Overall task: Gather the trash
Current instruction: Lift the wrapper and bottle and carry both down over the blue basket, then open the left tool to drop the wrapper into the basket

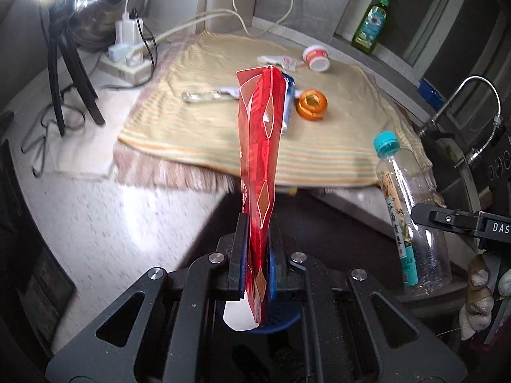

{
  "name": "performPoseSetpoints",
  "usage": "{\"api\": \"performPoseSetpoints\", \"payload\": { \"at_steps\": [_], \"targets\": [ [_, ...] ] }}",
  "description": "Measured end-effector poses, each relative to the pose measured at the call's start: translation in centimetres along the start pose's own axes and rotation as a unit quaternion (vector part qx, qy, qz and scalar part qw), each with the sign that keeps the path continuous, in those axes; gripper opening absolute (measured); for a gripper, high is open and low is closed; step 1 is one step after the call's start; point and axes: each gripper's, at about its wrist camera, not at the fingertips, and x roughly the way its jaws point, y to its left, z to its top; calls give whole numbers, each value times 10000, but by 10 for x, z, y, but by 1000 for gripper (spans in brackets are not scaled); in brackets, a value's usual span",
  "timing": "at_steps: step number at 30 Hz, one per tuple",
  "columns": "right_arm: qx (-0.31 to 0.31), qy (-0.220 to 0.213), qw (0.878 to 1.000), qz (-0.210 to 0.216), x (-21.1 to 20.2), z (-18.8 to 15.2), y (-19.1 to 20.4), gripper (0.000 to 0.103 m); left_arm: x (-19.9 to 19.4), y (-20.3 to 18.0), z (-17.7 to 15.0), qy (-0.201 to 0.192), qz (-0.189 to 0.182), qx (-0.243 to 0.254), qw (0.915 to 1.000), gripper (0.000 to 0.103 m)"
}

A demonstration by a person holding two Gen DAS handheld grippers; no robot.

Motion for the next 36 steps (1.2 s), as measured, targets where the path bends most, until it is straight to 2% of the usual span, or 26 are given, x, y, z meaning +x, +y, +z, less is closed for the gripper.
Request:
{"api": "performPoseSetpoints", "payload": {
  "at_steps": [10,16,28,36],
  "targets": [
    [-64,225,9994,-247,19,-46,-13,56,59,-17,-64,745,-328,-181,9965,8],
    [-184,456,9980,-389,42,-70,-30,56,104,-21,-98,1169,-343,-254,9922,8],
    [-419,804,9938,-642,99,-110,-59,56,180,-32,-155,1686,-405,-268,9845,8],
    [-636,807,9914,-815,121,-123,-66,56,219,-34,-173,1861,-470,-278,9810,8]
  ]
}}
